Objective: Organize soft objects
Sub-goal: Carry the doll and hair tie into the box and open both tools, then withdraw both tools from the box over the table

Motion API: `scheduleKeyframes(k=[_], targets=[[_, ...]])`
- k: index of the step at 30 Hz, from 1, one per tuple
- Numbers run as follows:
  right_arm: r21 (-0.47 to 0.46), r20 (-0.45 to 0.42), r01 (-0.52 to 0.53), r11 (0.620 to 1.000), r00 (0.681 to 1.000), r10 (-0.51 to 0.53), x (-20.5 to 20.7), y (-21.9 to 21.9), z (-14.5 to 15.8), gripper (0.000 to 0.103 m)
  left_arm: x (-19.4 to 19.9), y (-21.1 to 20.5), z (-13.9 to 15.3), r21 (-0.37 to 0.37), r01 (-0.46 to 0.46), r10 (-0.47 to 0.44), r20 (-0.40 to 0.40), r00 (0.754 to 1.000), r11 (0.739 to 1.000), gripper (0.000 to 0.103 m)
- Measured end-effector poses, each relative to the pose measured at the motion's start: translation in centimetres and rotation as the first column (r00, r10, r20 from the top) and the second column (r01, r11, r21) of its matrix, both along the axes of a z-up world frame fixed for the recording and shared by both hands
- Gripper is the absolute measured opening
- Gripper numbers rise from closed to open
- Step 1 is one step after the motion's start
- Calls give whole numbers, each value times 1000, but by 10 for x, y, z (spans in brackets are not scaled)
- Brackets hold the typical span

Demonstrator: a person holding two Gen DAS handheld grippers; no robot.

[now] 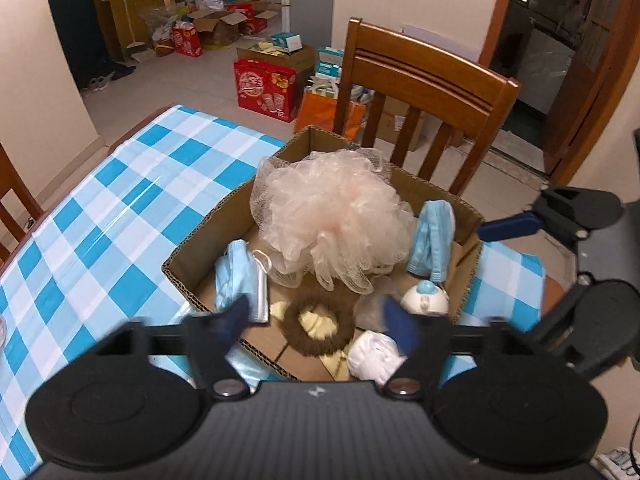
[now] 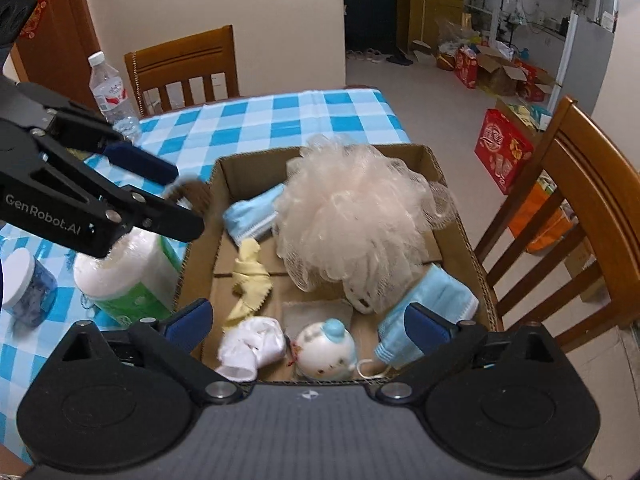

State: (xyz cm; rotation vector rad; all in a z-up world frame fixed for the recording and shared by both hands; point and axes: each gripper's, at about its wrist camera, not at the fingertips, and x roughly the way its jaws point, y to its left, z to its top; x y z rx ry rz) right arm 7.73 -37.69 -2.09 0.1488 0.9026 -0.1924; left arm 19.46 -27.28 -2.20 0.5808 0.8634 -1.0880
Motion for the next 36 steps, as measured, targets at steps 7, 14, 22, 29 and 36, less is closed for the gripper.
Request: scheduleKeyframes(k=[7,14,22,29,36], targets=[[-12,0,12,1000,1000,-12,-6,-4,-3,103,0,9,0,-8,-38,38,-1,999,999,89],[-57,7,18,998,1000,-18,-6,2,-1,103,-9,30,8,-30,-66,67,27,997,997,92],[-57,6,3,998,1000,-2,-7,15,4,103,-25,67,6,-53,-137,140,52,989,989,94],[-45,-1,-20,999,1000,20,-6,34,5,103,-32,106,-10,-59,-280,280,-13,960,958,94],[-24,-3,-60,998,998,60,-2,57,7,103,-39,148,-23,-30,-407,408,33,913,913,95]])
